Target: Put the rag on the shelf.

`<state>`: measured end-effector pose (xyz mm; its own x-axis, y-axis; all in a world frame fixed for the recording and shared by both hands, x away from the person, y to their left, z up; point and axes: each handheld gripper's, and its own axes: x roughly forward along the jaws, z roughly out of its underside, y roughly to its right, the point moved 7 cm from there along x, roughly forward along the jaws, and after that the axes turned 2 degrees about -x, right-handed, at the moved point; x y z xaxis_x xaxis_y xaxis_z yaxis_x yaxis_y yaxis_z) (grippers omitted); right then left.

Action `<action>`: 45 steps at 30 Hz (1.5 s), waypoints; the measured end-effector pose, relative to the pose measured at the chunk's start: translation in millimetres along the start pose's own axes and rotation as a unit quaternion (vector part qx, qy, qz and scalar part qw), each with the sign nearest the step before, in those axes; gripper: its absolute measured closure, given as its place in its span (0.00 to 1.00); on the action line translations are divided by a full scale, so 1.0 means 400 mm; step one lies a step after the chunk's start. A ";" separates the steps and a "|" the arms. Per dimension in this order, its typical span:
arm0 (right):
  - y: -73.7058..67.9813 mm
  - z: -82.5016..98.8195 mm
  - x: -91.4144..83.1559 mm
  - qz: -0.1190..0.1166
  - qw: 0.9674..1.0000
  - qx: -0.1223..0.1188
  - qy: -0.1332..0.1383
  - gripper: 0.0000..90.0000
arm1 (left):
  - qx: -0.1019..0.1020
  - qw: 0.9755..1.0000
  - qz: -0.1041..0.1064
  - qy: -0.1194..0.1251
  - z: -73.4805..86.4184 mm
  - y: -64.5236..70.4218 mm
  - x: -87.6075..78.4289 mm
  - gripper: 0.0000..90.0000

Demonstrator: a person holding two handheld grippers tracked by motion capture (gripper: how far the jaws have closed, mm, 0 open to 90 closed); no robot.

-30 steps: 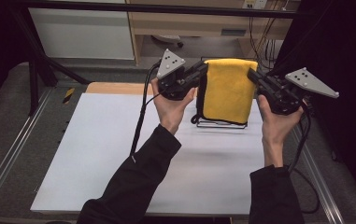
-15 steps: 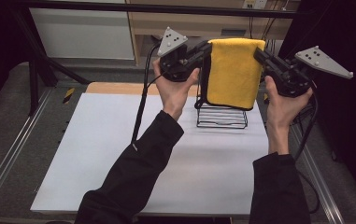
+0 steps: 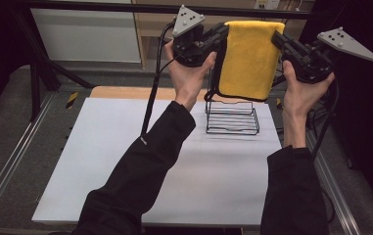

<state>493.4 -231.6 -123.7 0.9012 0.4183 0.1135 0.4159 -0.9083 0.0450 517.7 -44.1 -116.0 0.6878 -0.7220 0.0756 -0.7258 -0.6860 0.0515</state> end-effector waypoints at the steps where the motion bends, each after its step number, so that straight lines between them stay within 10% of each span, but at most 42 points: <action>1: 0.005 -0.001 0.004 0.000 1.000 0.003 0.000 0.93 | -0.003 1.000 0.000 0.000 -0.003 -0.001 0.006 0.90; 27: 0.083 -0.026 0.136 0.013 1.000 0.008 0.001 0.93 | -0.002 1.000 -0.019 -0.010 -0.034 -0.106 0.126 0.90; 45: 0.143 0.047 0.187 0.012 1.000 -0.006 -0.011 0.93 | 0.053 0.998 -0.024 -0.033 0.028 -0.116 0.187 0.90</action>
<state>586.9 -252.1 -131.1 0.9135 0.3961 0.0929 0.3925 -0.9181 0.0548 602.9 -67.2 -124.0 0.7239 -0.6898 0.0096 -0.6885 -0.7233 -0.0528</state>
